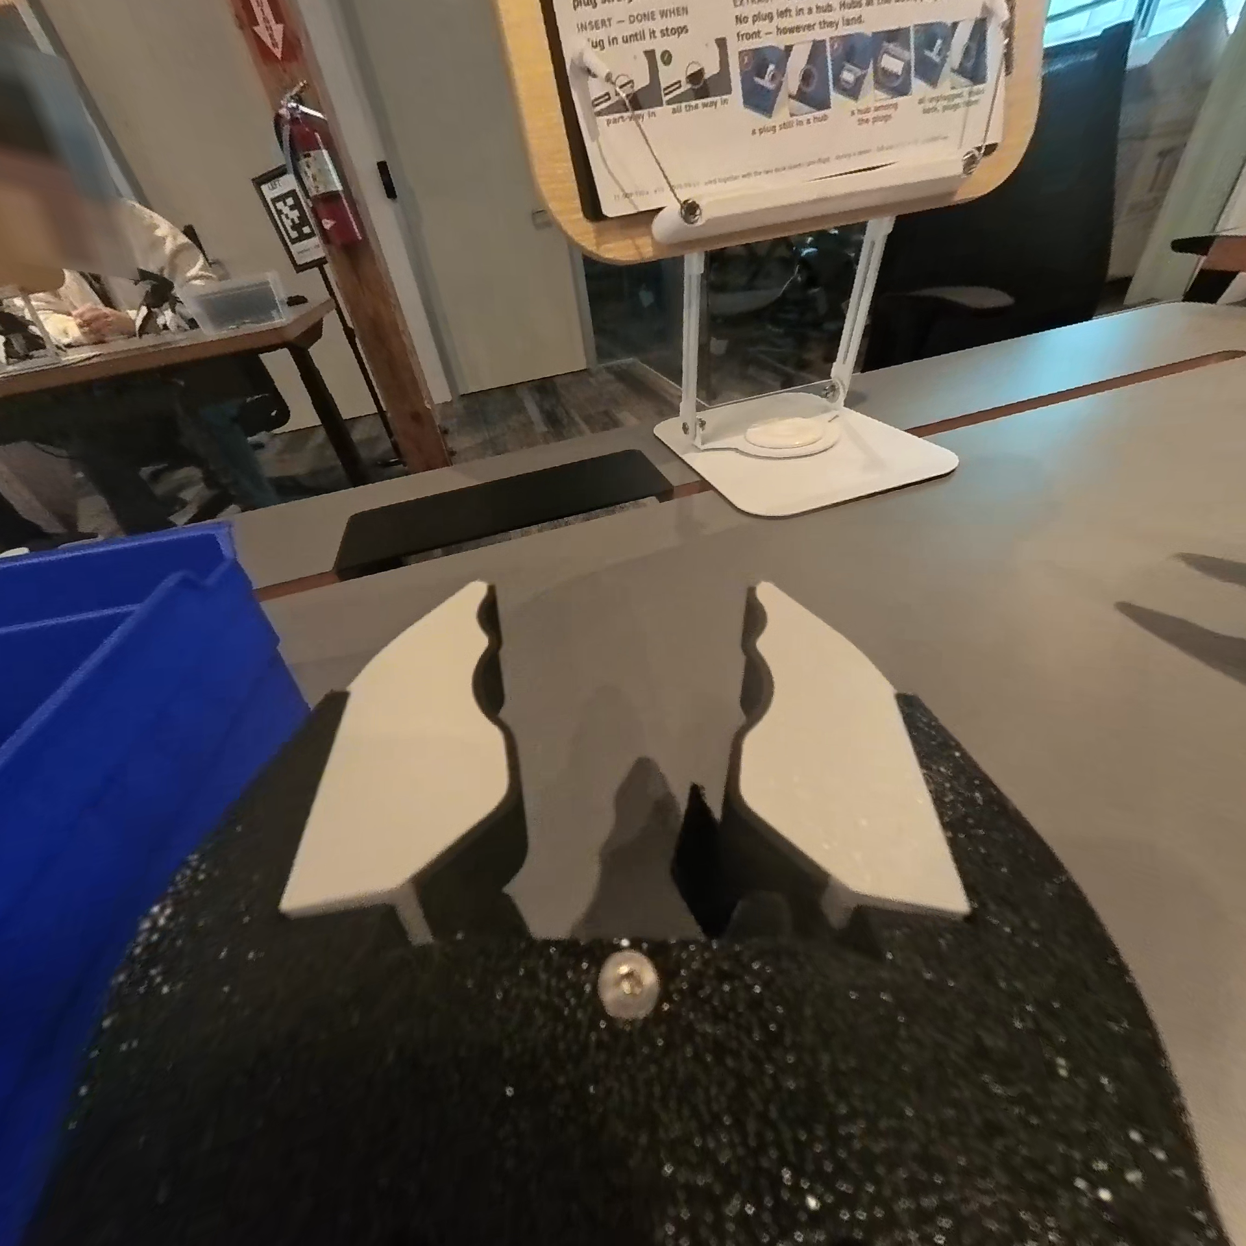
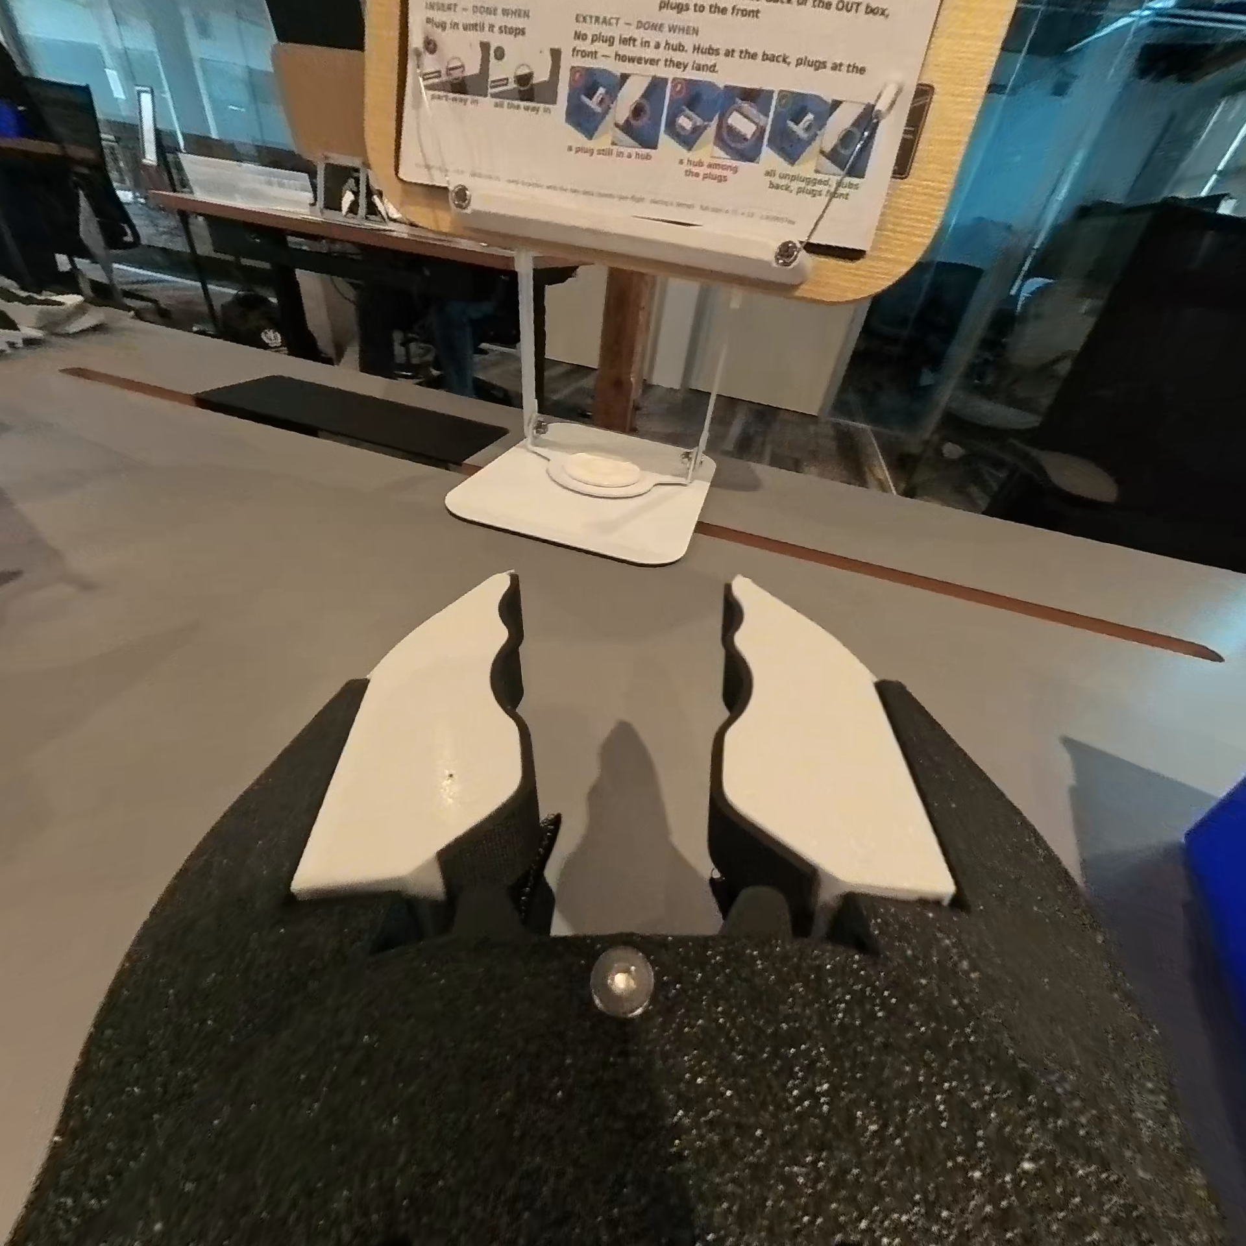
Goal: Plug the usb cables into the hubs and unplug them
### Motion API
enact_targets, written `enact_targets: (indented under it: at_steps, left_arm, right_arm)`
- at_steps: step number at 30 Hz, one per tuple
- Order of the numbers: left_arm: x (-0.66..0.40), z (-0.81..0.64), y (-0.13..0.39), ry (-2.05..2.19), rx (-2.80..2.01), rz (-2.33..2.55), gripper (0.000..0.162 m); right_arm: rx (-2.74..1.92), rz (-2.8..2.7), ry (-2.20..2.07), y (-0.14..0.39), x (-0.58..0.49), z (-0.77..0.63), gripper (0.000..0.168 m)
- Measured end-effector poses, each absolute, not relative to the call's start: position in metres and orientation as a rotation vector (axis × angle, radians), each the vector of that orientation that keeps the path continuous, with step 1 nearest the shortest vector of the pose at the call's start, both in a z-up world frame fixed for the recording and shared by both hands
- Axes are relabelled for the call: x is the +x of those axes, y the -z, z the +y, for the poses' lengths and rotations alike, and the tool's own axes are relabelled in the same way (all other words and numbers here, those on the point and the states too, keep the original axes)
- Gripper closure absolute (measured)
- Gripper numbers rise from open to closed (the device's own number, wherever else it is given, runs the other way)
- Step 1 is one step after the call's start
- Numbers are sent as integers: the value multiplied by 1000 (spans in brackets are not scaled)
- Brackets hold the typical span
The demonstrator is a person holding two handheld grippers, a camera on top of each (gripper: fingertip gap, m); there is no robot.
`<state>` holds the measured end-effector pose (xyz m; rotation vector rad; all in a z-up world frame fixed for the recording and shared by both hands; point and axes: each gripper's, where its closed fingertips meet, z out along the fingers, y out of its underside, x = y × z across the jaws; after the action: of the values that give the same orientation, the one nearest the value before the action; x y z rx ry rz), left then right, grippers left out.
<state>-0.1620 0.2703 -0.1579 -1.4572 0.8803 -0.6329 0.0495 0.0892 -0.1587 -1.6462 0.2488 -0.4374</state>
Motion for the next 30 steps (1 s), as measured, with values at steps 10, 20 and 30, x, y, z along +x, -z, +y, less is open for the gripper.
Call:
enact_targets:
  at_steps: [10,20,30]
  left_arm:
    - [-162,277,159,593,-1478,841,68]
    - [-163,279,160,560,-1482,852,69]
    - [-168,278,162,547,-1495,856,74]
  right_arm:
    - [-1628,226,496,157,49,89,110]
    - [-1628,226,527,157,51,87,117]
    - [-1646,234,538,159,53,87,124]
